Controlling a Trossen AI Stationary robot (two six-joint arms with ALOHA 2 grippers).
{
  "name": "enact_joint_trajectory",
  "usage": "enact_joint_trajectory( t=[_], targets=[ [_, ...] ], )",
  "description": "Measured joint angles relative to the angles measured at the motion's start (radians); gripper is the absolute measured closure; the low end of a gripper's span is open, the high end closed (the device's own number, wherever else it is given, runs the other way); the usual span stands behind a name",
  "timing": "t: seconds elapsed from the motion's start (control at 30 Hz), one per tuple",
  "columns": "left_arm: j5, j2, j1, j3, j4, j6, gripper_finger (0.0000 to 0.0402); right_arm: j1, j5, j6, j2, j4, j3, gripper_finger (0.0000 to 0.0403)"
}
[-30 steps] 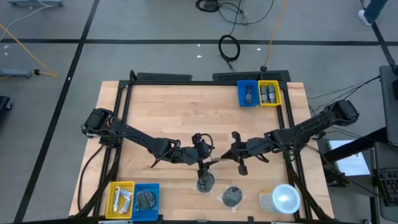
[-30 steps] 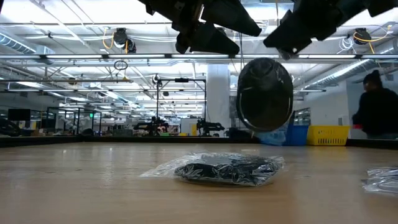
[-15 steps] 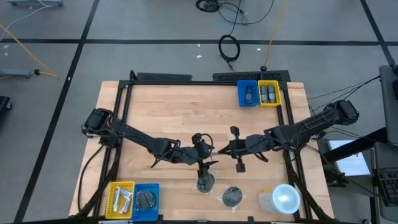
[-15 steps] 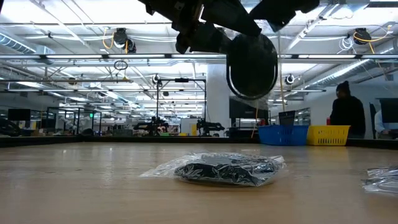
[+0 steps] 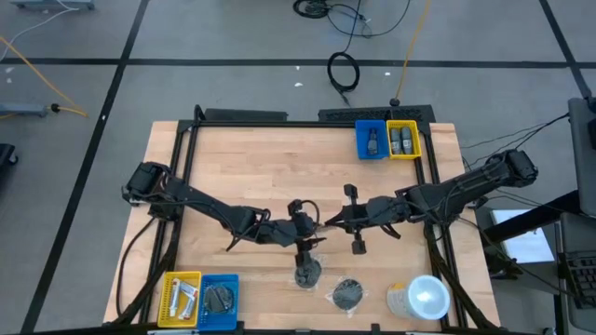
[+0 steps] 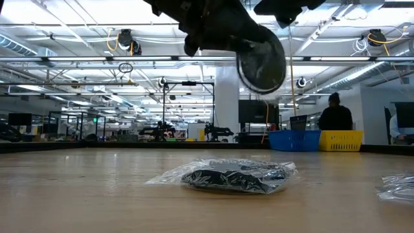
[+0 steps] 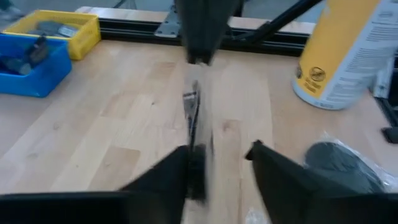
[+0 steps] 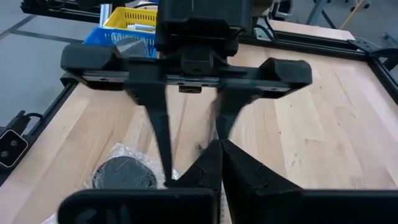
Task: Pick & Place Travel size toiletries
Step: Put the black hairbrush into the bottom blue bin
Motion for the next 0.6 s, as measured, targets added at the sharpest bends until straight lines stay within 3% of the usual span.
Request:
enact_joint_trajectory(
  t=[0.13, 0.17, 0.47, 0.6],
  targets=[
    [0.051, 0.0, 0.005, 0.0, -0.001, -0.001, 0.0364, 0.0, -0.001, -0.004, 0.0, 0.0, 0.0, 0.0403],
    [0.056, 0.0, 0.006, 0.0, -0.002, -0.001, 0.038, 0.0, -0.001, -0.004, 0.0, 0.0, 0.0, 0.0403],
    [0.053, 0.0, 0.006, 0.0, -0.042, -0.022, 0.039, 0.0, 0.0, -0.037, 0.0, 0.001, 0.0, 0.0403],
    [0.048, -0.026, -0.005, -0.001, -0.138, -0.074, 0.039, 0.0, 0.0, -0.041, 0.0, 0.0, 0.0, 0.0399]
  ],
)
